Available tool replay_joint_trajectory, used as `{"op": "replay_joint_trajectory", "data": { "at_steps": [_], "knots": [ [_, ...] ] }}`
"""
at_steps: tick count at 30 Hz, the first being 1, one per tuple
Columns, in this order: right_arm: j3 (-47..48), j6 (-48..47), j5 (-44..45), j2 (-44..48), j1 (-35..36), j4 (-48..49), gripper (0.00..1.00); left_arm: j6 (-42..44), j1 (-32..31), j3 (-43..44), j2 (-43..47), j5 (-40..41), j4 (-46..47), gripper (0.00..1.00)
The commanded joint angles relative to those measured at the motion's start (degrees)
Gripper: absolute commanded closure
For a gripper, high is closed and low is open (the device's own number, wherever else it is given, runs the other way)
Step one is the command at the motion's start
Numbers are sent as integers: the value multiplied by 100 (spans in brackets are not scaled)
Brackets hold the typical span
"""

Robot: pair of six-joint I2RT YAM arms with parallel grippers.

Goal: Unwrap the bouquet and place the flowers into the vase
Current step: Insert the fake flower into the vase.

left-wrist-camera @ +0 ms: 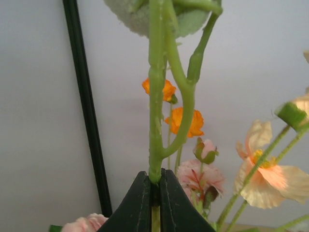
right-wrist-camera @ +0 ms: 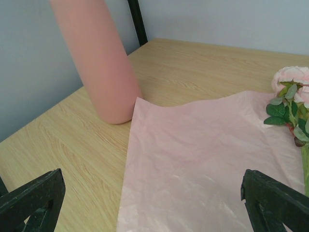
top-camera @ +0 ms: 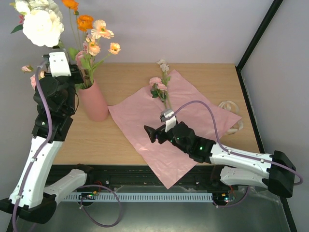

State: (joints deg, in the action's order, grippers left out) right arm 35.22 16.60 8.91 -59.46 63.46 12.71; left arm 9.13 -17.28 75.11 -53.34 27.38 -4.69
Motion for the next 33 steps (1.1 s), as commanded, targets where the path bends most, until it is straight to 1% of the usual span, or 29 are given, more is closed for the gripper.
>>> {"op": "replay_joint_trajectory", "data": {
  "at_steps": [1, 7, 14, 28, 33],
  "knots": [
    [283, -19, -49, -46, 17, -222, 1, -451, 85, -34, -97, -630, -158, 98],
    [316, -43, -100, -27, 18, -287, 1, -883, 139, -125, -304, -878, -501, 98],
    [278, -9, -73, 52, 17, -412, 1, -1202, 256, -208, -374, -796, -1023, 97],
    [197, -1, -56, 241, 17, -461, 1, -1562, 337, -1081, -131, -1034, -1227, 95],
    [150, 83, -64, 251, 19, -452, 1, -1692, 357, -1388, -17, -1276, -1257, 95]
  ]
}}
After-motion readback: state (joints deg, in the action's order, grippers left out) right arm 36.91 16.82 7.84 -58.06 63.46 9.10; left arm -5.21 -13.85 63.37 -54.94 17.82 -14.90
